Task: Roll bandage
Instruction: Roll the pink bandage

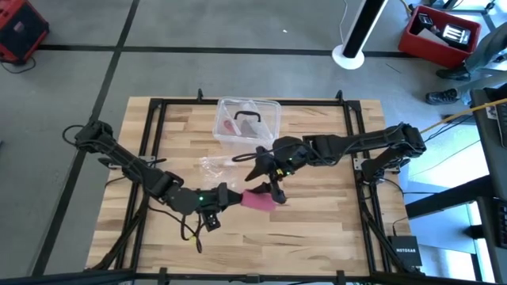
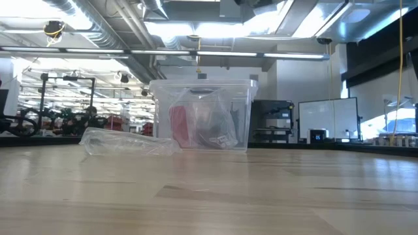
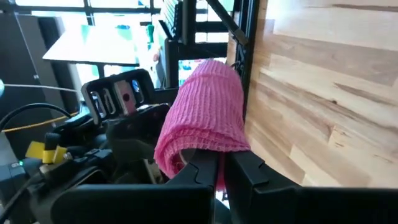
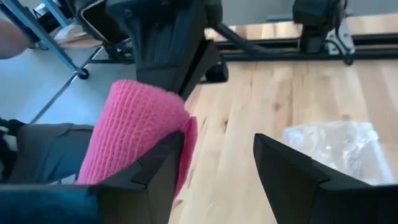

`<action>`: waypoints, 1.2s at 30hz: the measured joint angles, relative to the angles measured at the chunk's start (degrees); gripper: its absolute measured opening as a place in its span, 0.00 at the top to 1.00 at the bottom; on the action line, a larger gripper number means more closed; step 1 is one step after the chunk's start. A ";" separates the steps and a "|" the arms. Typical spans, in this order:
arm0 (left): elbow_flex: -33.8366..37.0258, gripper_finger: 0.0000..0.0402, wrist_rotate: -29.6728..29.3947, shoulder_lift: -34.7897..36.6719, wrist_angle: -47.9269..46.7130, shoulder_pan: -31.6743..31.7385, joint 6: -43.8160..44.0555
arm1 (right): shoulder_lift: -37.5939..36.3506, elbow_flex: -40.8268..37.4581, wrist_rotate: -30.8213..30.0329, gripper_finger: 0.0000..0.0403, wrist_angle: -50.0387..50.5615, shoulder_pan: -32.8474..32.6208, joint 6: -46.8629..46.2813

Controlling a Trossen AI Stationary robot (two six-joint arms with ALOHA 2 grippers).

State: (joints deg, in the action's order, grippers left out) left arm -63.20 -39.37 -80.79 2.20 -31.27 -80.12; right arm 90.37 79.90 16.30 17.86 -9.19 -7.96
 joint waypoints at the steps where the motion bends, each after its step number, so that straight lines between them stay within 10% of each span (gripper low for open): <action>1: 0.00 0.99 -0.01 0.00 0.00 0.03 -0.11 | 0.00 0.00 0.32 0.48 0.51 0.00 -0.51; 17: -0.02 0.99 -2.73 -0.39 0.09 0.02 5.70 | -2.63 18.36 -13.71 0.48 33.82 2.25 0.71; 27: -0.02 0.99 -1.89 -0.42 0.02 0.07 7.56 | -2.78 18.38 -28.94 0.48 33.76 -0.57 2.12; 36: -0.02 0.99 -1.81 -0.44 0.64 0.26 21.25 | -4.23 18.43 -29.18 0.48 41.96 -3.97 2.78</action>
State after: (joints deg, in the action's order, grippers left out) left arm -63.22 -41.18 -81.23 2.83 -31.00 -58.86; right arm 86.13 98.32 -12.87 59.82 -13.16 -5.18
